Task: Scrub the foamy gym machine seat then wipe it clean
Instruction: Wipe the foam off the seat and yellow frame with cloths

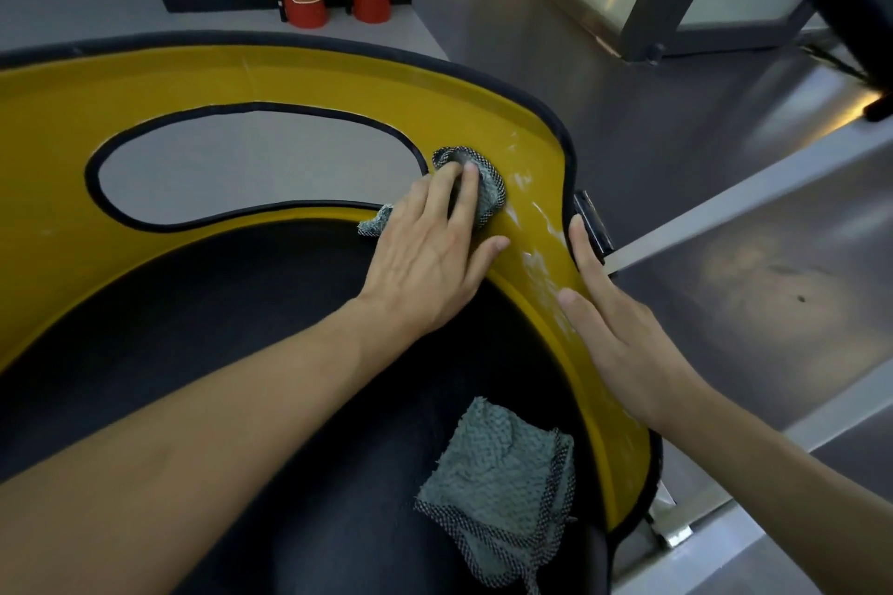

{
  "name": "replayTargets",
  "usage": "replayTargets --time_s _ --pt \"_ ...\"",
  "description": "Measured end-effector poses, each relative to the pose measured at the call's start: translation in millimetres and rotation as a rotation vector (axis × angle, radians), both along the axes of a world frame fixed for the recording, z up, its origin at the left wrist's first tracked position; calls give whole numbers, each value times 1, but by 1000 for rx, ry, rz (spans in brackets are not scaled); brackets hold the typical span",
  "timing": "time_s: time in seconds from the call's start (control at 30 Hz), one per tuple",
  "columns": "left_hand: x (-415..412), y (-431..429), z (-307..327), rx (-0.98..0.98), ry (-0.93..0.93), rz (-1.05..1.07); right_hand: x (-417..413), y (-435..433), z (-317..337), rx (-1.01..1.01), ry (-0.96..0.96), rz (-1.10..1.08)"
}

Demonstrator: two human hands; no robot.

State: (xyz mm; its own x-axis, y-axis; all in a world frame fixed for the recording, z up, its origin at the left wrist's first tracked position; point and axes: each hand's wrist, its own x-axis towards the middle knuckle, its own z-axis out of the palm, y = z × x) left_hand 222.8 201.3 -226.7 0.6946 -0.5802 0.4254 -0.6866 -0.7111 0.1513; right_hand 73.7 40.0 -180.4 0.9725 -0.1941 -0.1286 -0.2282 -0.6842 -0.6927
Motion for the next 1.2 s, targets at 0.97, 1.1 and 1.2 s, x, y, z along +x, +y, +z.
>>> replayTargets --time_s 0.97,1.1,1.2 --pt "7 -14 5 38 24 -269 2 -3 -6 22 -47 5" --pt "-5 -22 4 28 72 -302 2 -3 -6 26 -52 7" --pt "-14 -9 -34 203 276 -243 2 -4 -7 34 -62 13"
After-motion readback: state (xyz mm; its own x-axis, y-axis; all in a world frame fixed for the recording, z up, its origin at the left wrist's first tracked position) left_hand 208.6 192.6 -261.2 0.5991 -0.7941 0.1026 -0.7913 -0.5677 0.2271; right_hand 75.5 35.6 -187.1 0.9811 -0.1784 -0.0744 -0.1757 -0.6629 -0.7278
